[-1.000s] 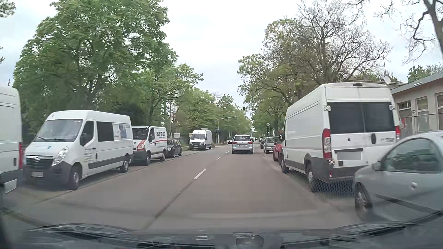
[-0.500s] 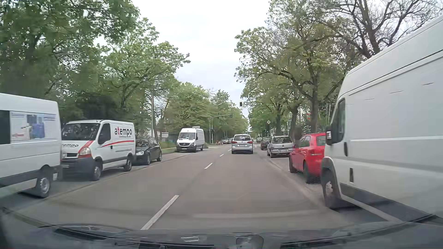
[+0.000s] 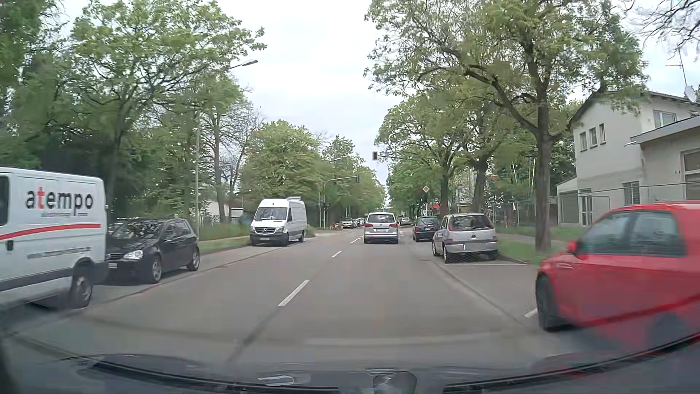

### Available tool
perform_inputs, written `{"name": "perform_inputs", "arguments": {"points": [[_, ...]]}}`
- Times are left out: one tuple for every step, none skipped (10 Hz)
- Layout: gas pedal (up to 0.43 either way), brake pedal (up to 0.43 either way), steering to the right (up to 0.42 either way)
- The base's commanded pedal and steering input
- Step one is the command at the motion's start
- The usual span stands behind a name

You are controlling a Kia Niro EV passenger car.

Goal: Follow the waypoints while adhering to traffic rules and regulations

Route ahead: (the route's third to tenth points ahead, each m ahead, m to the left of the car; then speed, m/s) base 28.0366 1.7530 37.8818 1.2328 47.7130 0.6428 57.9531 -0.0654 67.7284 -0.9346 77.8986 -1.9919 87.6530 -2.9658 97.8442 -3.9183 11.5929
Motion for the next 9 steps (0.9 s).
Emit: {"name": "perform_inputs", "arguments": {"points": [[0.067, 0.000, 0.013], [0.067, 0.000, 0.013], [0.067, 0.000, 0.013], [0.067, 0.000, 0.013], [0.067, 0.000, 0.013], [0.067, 0.000, 0.013], [0.067, 0.000, 0.012], [0.067, 0.000, 0.011], [0.067, 0.000, 0.010]]}}
